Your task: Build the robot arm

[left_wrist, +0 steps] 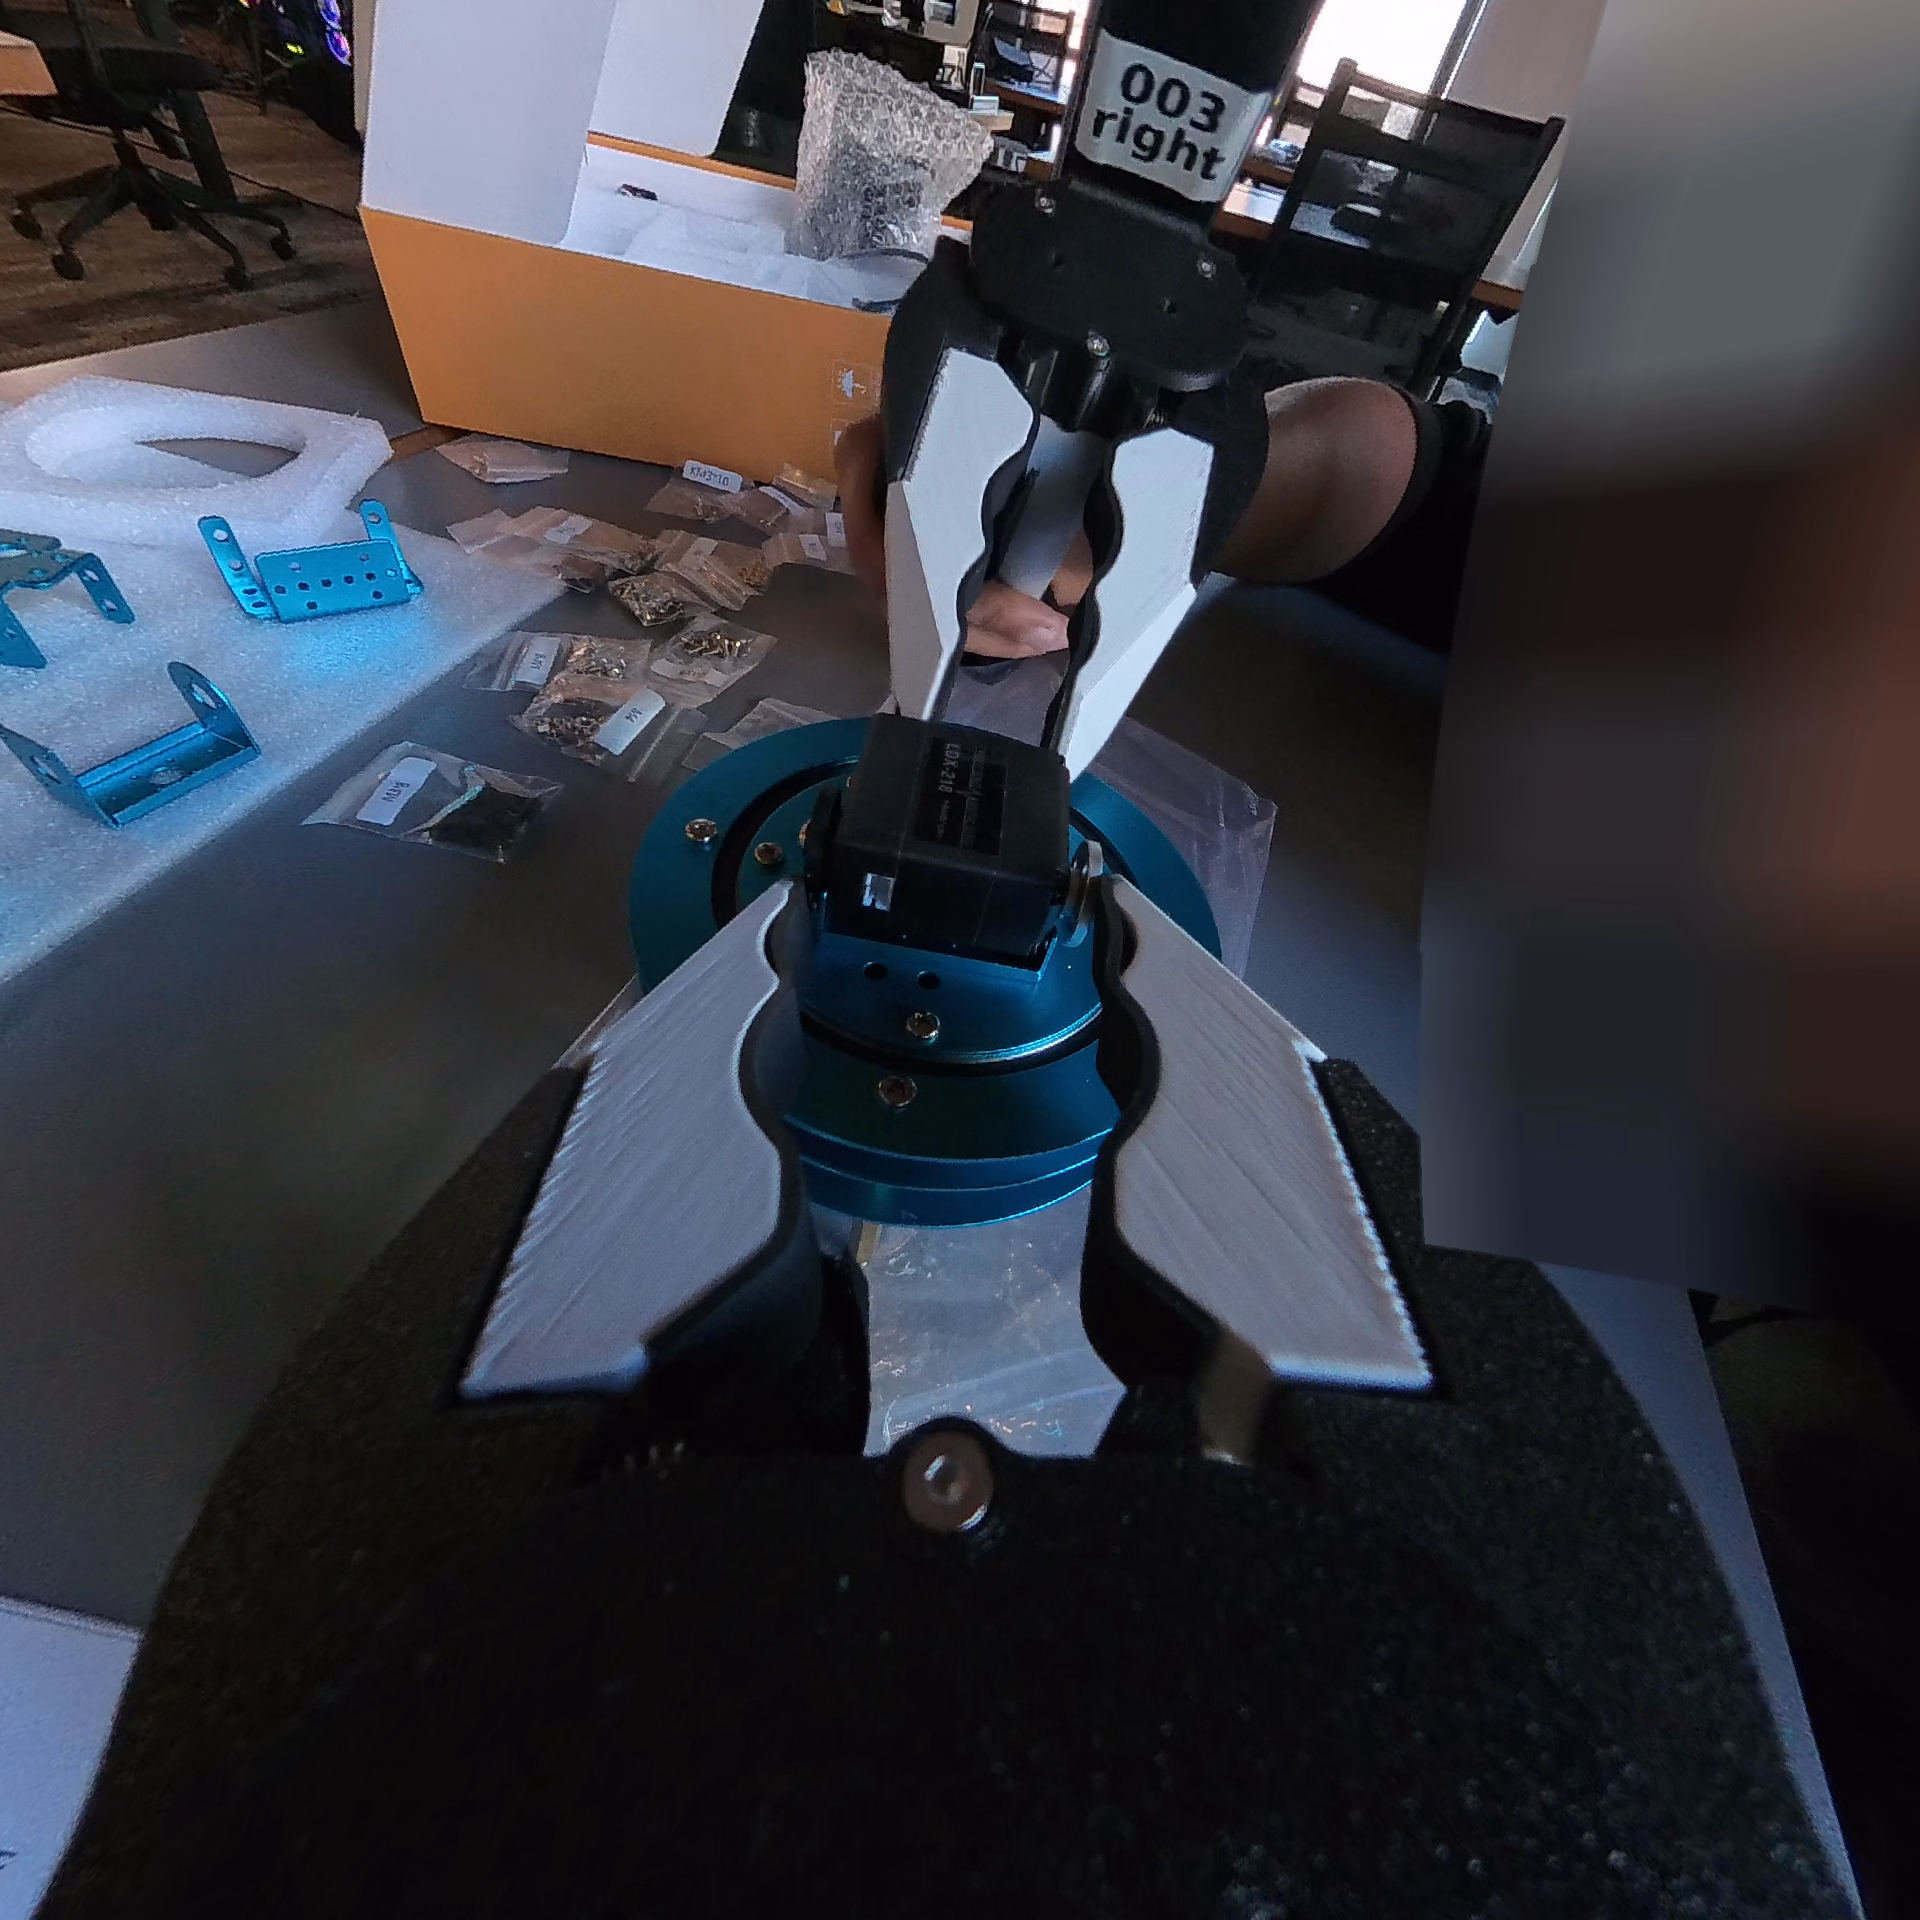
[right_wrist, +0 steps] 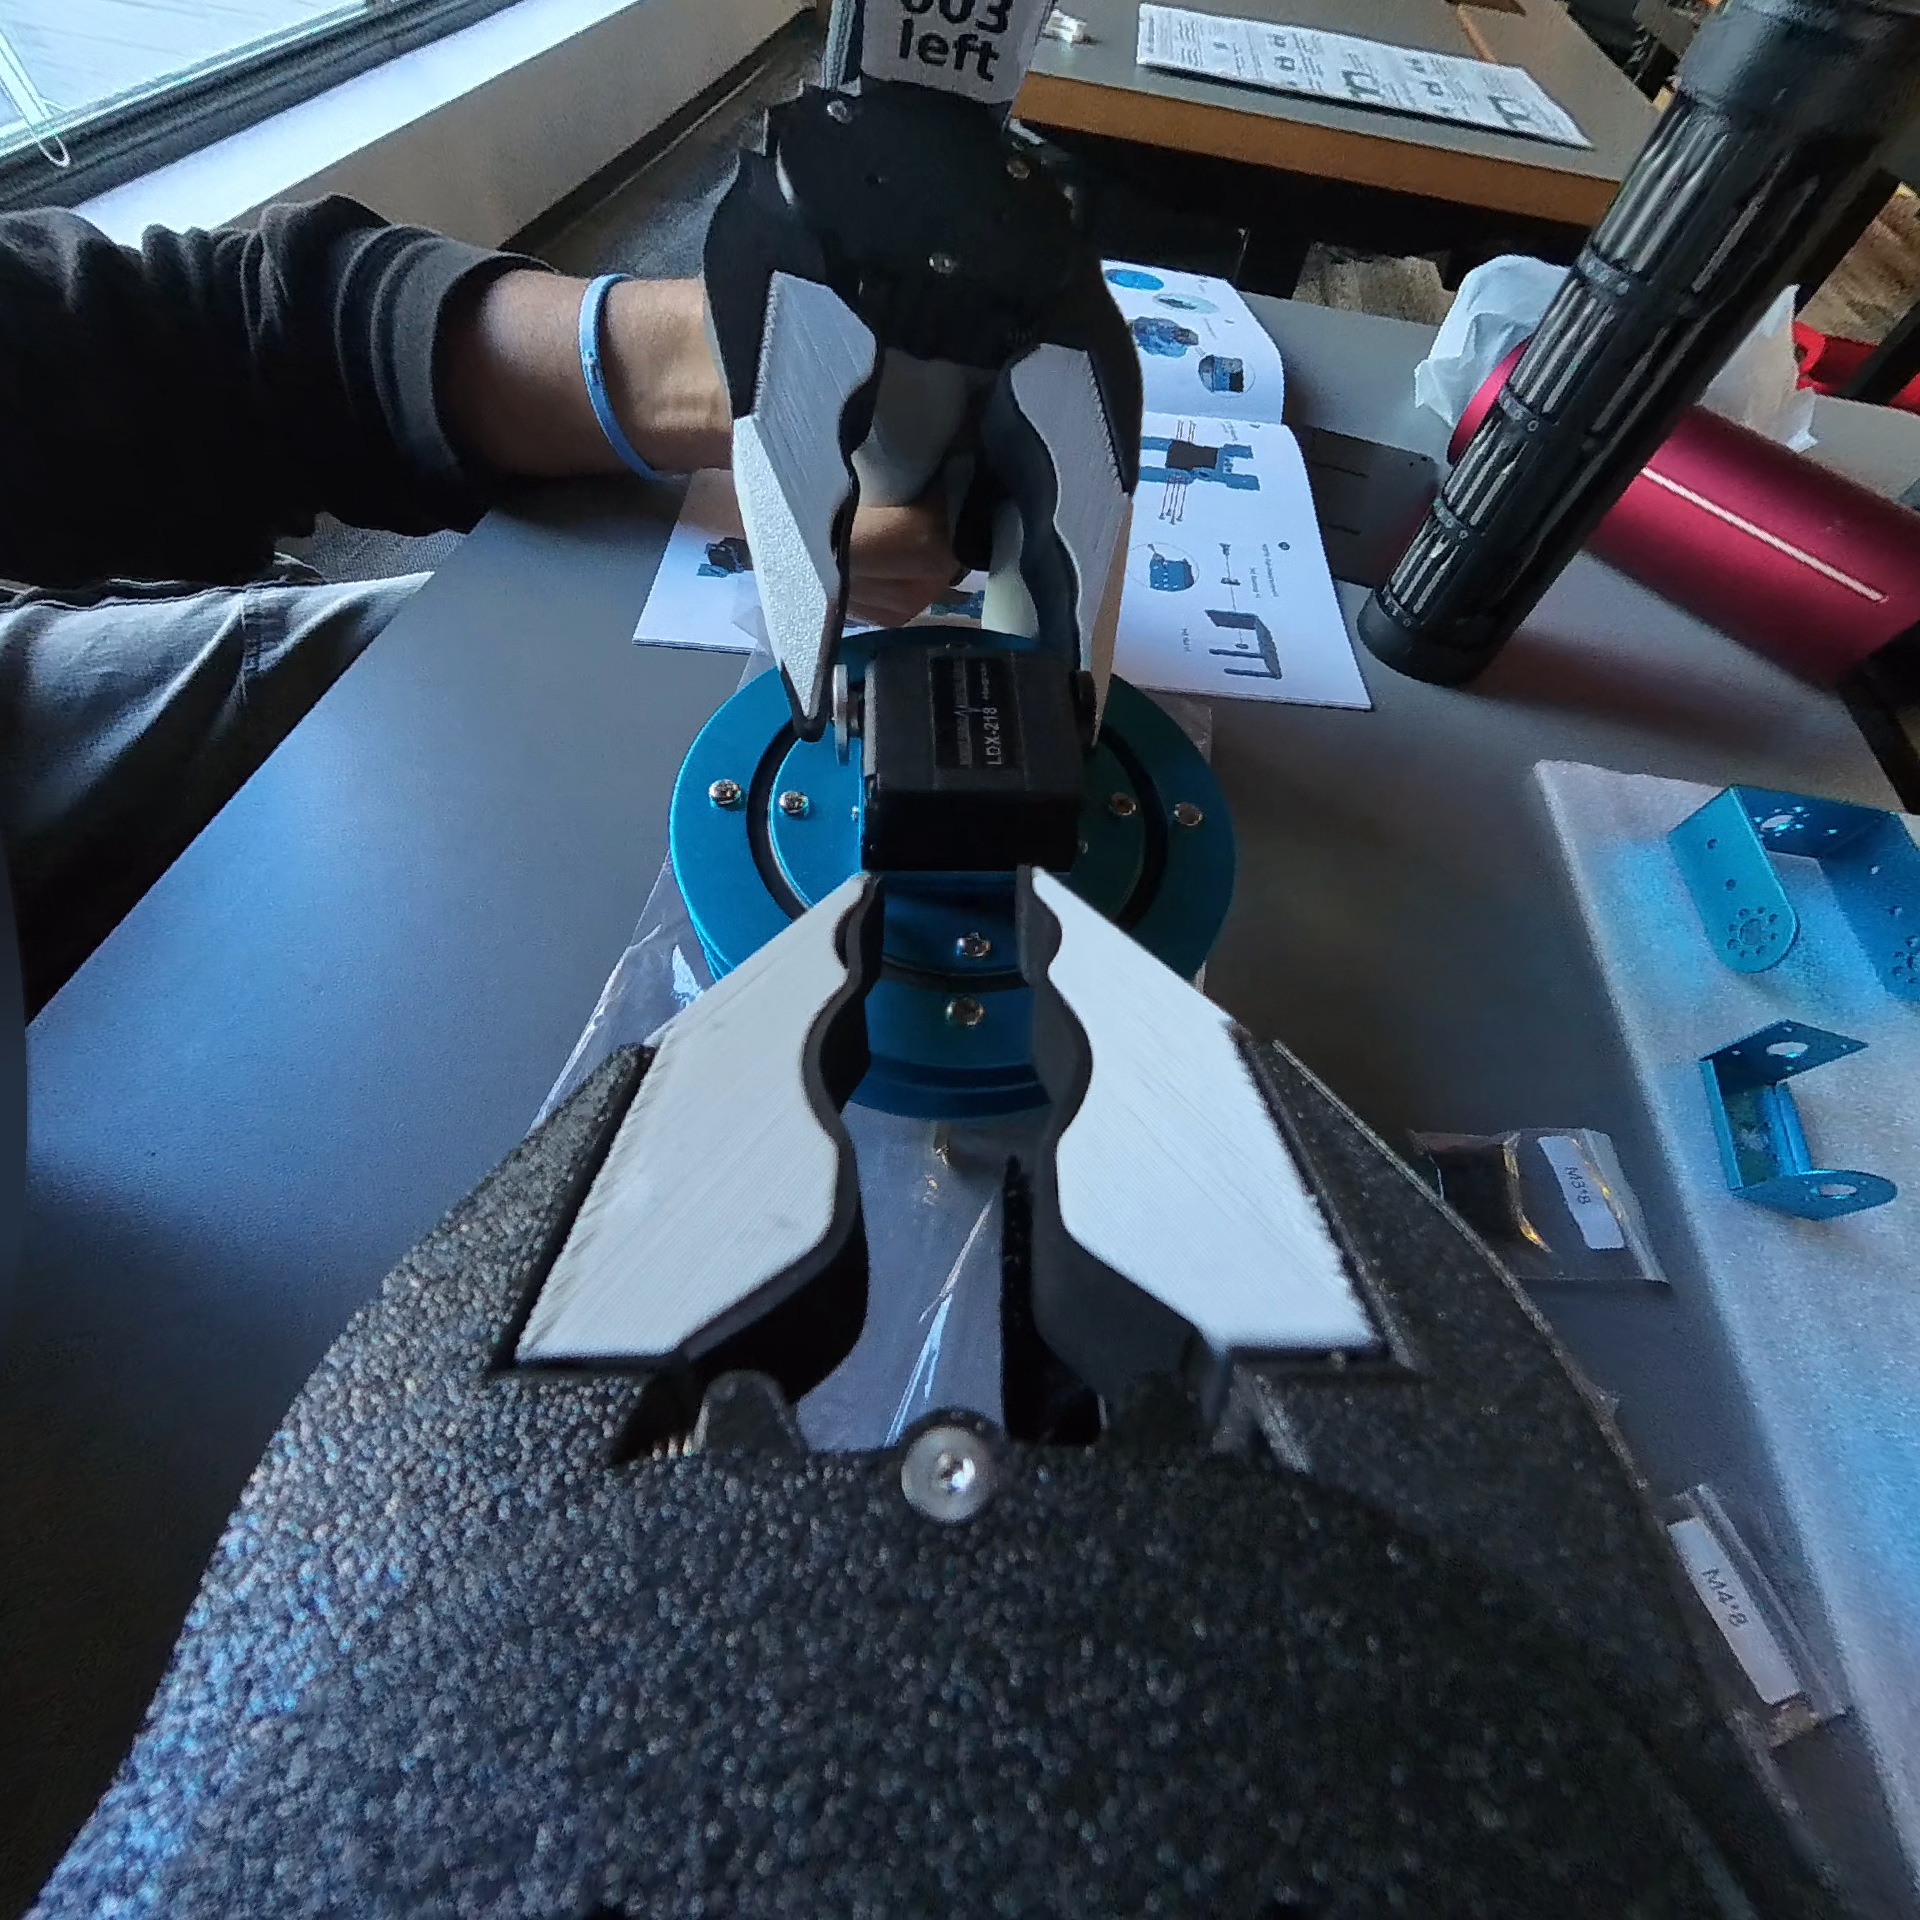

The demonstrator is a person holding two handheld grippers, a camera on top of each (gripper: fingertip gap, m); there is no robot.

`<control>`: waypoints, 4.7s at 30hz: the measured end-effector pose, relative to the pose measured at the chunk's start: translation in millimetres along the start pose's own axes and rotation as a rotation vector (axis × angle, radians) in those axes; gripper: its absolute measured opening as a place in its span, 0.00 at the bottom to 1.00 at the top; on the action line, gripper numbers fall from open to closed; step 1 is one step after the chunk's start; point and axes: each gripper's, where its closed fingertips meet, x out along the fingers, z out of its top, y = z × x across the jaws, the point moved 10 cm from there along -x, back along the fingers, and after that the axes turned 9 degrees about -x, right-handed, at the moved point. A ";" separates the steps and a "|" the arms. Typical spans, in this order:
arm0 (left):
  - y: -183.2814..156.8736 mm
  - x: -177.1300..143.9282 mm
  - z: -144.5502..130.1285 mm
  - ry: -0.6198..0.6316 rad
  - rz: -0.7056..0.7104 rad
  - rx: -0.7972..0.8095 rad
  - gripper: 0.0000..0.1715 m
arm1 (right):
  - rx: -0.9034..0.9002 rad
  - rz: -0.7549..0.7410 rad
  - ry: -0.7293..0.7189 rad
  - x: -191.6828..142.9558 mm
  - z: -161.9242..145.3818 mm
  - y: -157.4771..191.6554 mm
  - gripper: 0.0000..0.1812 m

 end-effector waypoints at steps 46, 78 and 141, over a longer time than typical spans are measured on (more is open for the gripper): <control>-1.0 1.3 -0.2 0.001 0.002 -0.003 0.31 | 0.012 0.033 -0.004 3.4 -0.3 4.3 0.13; -3.2 -22.1 -0.4 -0.047 0.021 -0.017 0.40 | 0.089 -1.094 0.368 -154.2 -21.3 19.5 0.26; -120.0 252.2 53.1 0.060 0.806 1.013 0.08 | 0.163 -0.314 -0.317 -276.0 -58.4 93.1 0.26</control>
